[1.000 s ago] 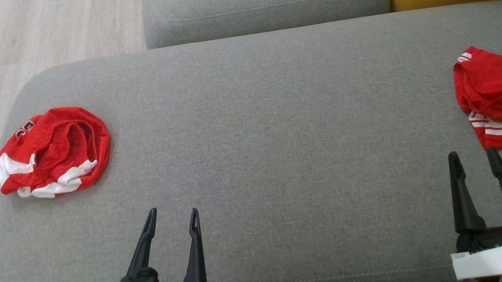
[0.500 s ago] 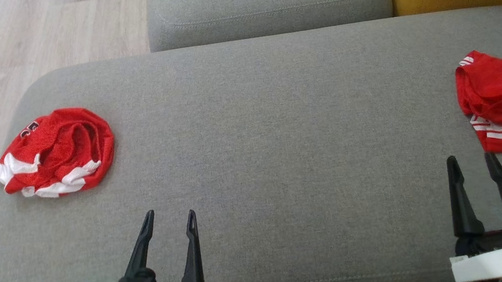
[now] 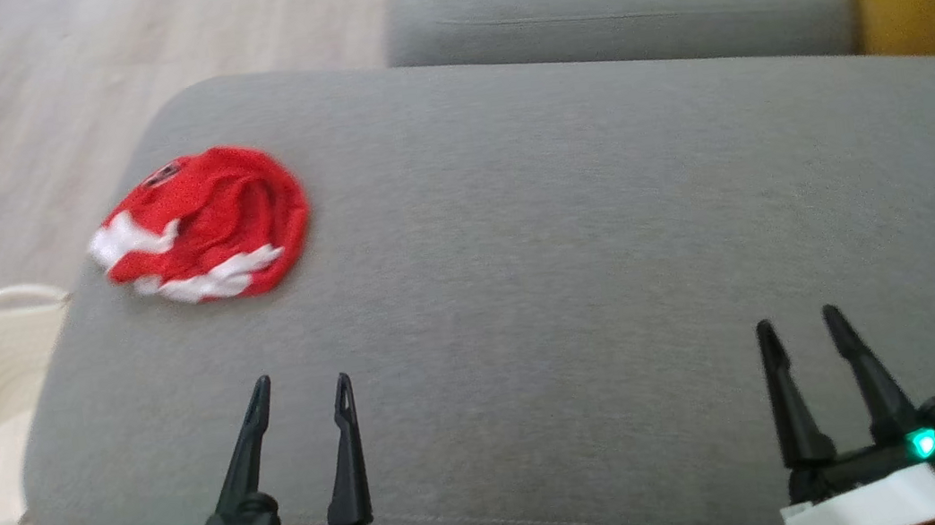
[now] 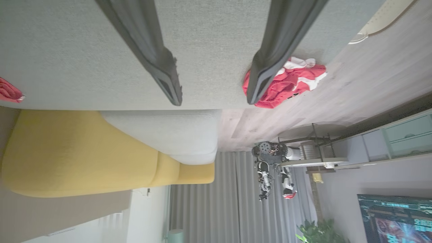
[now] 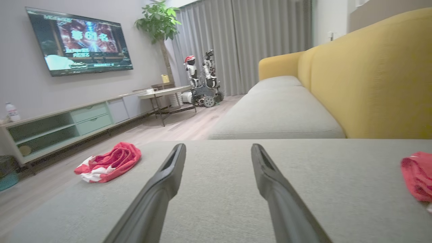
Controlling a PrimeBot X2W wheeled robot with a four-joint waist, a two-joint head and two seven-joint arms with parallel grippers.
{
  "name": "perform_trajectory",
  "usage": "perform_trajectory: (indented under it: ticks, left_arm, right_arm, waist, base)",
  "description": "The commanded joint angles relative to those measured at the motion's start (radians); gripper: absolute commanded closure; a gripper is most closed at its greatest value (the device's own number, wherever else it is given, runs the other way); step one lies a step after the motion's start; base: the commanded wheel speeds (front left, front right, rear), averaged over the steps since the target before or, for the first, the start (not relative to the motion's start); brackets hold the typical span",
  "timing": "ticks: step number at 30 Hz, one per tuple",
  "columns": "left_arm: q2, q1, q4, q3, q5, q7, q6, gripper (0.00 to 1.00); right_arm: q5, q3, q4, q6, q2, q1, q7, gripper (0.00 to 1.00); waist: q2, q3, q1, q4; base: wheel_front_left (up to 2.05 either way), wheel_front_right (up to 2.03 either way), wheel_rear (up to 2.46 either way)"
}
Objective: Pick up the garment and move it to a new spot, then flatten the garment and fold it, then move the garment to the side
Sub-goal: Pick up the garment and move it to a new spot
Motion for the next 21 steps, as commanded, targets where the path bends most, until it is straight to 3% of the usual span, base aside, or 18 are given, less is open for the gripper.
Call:
perform_trajectory:
  ticks: [1,12,21]
  left_arm:
    - [-0.003,-0.044,-0.048,0.04,0.007,-0.005,0.009,0.0]
    - [0.006,-0.032,-0.064,0.053,0.0,-0.005,0.008,0.0]
    - [0.005,-0.025,-0.088,0.073,0.002,-0.005,0.029,0.0]
  right_arm:
    - [0.005,0.04,-0.023,0.006,-0.005,-0.029,-0.008,0.0]
    - [0.019,0.06,-0.012,0.006,-0.003,-0.022,-0.008,0.0]
    - [0.024,0.089,0.005,0.006,-0.003,-0.06,-0.008,0.0]
  waist:
    - [-0.0001,-0.006,0.0,0.073]
    - [-0.0001,-0.015,0.0,0.254]
    - [-0.0001,0.017,0.0,0.28]
  base:
    - [0.0,0.0,0.0]
    - [0.0,0.0,0.0]
    - [0.0,0.0,0.0]
